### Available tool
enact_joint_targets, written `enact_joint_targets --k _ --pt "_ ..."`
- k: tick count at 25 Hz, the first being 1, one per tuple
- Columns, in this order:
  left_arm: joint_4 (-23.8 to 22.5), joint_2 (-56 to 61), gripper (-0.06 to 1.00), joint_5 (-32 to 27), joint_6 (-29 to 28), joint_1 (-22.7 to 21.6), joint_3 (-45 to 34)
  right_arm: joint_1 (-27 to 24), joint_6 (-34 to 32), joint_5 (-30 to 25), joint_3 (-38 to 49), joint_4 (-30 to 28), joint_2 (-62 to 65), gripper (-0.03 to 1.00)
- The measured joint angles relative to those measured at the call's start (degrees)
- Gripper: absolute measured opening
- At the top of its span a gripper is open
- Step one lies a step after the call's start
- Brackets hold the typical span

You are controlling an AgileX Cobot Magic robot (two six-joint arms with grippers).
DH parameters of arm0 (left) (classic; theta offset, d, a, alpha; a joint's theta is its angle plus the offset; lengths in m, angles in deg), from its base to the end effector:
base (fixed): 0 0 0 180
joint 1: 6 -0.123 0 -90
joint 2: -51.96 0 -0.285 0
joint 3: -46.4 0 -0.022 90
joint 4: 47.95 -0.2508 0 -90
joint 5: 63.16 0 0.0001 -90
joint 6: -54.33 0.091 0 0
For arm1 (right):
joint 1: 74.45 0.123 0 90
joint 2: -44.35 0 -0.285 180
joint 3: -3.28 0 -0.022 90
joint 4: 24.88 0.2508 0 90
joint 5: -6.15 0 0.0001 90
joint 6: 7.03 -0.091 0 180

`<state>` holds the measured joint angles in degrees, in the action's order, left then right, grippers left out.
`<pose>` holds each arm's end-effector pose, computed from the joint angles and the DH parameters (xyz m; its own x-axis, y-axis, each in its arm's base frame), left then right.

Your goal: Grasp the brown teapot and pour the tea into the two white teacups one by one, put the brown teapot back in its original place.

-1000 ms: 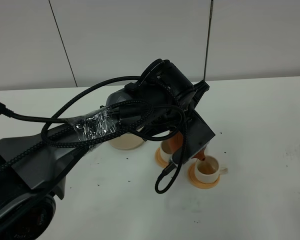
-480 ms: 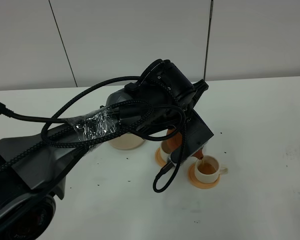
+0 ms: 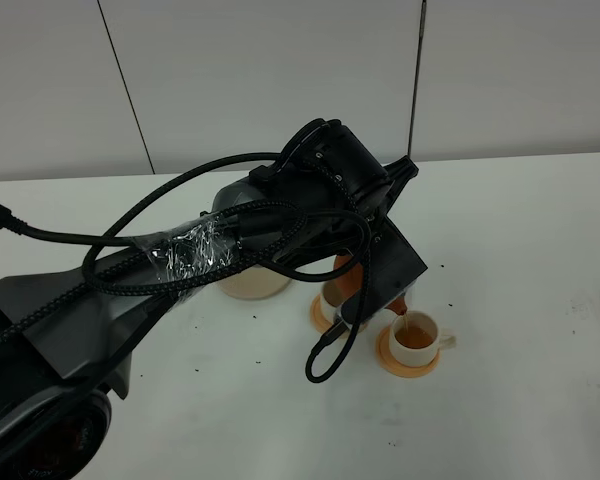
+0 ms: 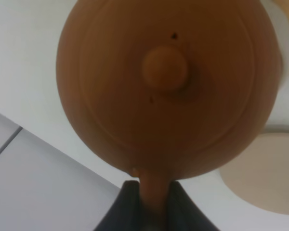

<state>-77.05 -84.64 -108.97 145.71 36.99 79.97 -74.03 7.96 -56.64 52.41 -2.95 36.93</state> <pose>0.3912 -0.3213 0.2138 0.6850 0.5445 0.4841 0.3639 -0.8313 0.4202 -0.0097 0.0302 0.2766 -0.4371 -0.0782 -0.8960 -0.3372 0.9378 0.0827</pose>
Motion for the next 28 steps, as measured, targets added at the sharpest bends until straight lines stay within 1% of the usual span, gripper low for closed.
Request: enact_joint_targets --k 28 --pt "-1.56 0.00 0.17 1.88 0.00 0.00 0.00 0.00 0.00 0.00 0.00 0.00 0.00 0.24"
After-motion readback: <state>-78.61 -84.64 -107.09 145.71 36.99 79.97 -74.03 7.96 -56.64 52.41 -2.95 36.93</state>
